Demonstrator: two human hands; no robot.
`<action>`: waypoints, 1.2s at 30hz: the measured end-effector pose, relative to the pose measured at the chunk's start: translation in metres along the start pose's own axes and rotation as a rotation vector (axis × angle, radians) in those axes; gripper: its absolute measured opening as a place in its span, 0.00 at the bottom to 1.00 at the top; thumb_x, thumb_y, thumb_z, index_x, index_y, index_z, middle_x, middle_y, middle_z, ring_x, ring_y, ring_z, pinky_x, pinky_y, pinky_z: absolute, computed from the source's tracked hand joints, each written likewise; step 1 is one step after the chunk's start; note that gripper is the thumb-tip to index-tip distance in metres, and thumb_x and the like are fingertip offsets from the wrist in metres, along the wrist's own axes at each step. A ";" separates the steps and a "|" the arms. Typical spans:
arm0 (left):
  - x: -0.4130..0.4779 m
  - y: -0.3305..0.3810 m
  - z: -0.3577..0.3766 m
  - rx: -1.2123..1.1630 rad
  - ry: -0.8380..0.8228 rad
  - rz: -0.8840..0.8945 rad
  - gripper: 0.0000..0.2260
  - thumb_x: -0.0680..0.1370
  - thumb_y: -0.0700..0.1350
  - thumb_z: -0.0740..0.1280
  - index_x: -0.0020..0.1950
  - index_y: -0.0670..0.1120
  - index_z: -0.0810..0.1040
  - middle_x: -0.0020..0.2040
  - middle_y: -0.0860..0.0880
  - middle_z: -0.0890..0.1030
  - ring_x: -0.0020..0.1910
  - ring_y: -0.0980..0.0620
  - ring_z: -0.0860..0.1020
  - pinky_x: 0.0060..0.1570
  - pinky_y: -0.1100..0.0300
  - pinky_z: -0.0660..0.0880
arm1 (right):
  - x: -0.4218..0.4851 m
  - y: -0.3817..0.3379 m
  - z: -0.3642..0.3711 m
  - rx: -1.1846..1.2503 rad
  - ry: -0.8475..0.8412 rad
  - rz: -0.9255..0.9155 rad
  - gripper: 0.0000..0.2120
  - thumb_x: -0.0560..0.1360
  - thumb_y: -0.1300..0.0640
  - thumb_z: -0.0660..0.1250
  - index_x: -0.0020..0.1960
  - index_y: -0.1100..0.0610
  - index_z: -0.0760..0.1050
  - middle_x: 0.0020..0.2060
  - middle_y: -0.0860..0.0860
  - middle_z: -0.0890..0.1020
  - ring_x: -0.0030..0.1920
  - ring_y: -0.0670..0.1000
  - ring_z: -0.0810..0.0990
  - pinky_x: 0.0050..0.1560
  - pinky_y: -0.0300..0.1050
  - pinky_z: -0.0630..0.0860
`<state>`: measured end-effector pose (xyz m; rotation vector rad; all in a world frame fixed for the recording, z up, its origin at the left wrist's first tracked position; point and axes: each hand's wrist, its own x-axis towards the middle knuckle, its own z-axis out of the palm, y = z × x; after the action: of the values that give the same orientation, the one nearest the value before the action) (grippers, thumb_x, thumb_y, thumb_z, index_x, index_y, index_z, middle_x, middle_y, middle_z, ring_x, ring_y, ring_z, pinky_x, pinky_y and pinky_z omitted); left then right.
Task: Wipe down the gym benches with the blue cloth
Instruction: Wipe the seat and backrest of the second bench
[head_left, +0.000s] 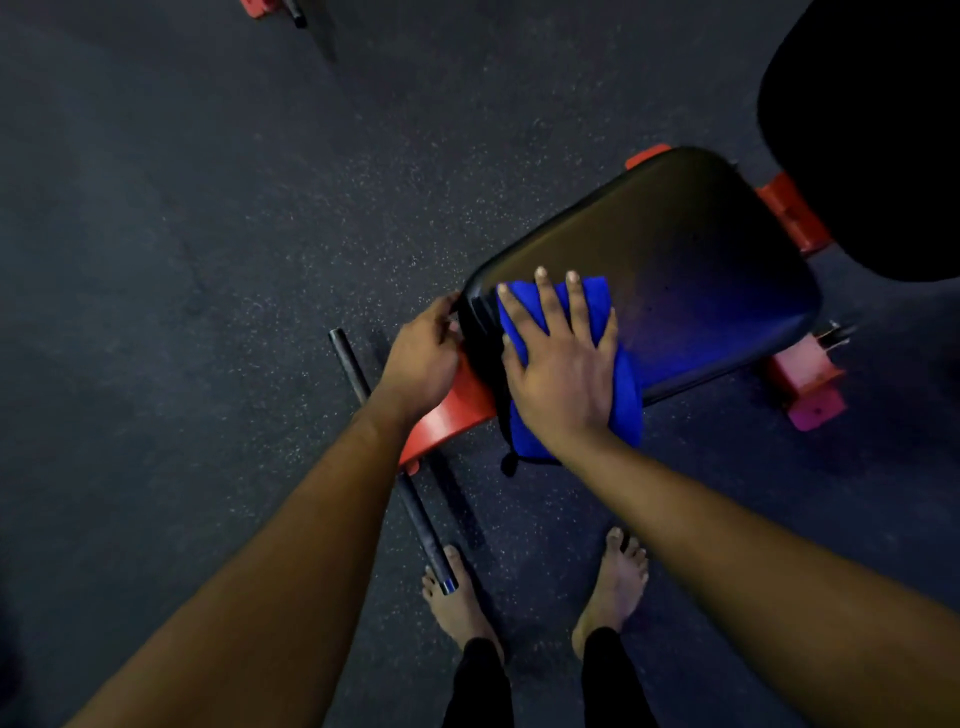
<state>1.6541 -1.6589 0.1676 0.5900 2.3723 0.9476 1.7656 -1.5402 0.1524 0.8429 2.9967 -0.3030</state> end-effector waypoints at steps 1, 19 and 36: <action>0.000 0.000 0.001 -0.015 0.014 -0.012 0.19 0.82 0.36 0.57 0.72 0.43 0.71 0.67 0.45 0.77 0.66 0.51 0.74 0.59 0.68 0.66 | 0.017 -0.003 0.000 0.012 0.001 0.006 0.26 0.80 0.44 0.56 0.78 0.40 0.59 0.79 0.49 0.59 0.79 0.57 0.53 0.73 0.68 0.55; -0.012 0.022 0.011 0.105 0.067 -0.112 0.18 0.83 0.38 0.56 0.73 0.45 0.70 0.66 0.42 0.78 0.65 0.41 0.75 0.46 0.68 0.61 | -0.029 0.048 -0.006 0.060 0.044 0.058 0.24 0.82 0.42 0.54 0.77 0.40 0.61 0.80 0.48 0.57 0.79 0.54 0.53 0.76 0.64 0.52; -0.025 0.012 0.010 0.014 -0.019 -0.107 0.22 0.84 0.43 0.55 0.79 0.51 0.59 0.71 0.47 0.73 0.68 0.47 0.72 0.53 0.72 0.61 | -0.015 0.055 -0.008 0.107 0.100 0.328 0.25 0.81 0.39 0.54 0.77 0.39 0.61 0.80 0.47 0.56 0.80 0.55 0.52 0.74 0.69 0.50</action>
<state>1.6816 -1.6602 0.1777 0.4700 2.3695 0.8753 1.8070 -1.5003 0.1516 1.3742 2.8813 -0.4242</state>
